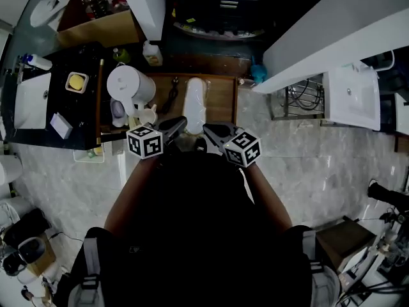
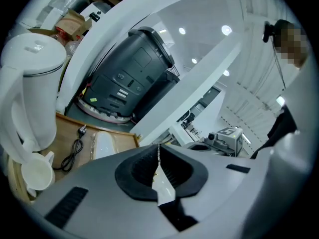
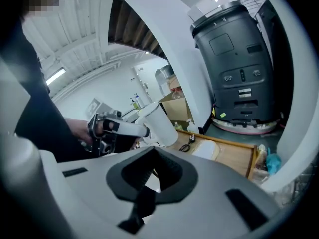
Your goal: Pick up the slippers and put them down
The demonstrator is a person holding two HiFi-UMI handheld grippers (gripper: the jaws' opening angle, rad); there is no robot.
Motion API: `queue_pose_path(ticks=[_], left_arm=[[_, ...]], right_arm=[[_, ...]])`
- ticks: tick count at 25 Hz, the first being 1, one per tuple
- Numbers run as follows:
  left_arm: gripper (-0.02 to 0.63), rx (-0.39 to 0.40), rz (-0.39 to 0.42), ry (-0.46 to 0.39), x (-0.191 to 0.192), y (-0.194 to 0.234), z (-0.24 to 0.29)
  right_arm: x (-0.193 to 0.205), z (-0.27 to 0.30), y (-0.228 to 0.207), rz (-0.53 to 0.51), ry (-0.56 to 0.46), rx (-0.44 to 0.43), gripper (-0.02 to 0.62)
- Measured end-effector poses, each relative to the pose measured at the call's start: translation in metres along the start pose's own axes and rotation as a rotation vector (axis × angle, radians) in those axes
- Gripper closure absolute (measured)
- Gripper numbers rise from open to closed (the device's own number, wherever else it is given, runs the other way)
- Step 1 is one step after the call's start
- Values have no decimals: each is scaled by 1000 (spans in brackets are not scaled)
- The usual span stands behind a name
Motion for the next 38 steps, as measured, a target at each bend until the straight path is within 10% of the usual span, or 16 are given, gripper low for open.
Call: queue_pose_path(ticks=[9, 38], left_arm=[[594, 32, 102, -8, 17, -35, 8], [594, 6, 78, -4, 38, -55, 15]], right_arm=[[8, -30, 8, -74, -29, 20, 588], [19, -42, 3, -132, 4, -12, 589]])
Point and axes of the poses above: the fingertips, and each gripper's own axes: z forward along the fingers, y to its left, x out of its underside, the point moved 9 cm from there along -z, backward along the fingers, and after that the axes turned 1 degree about -x, right-handed, at the moved point
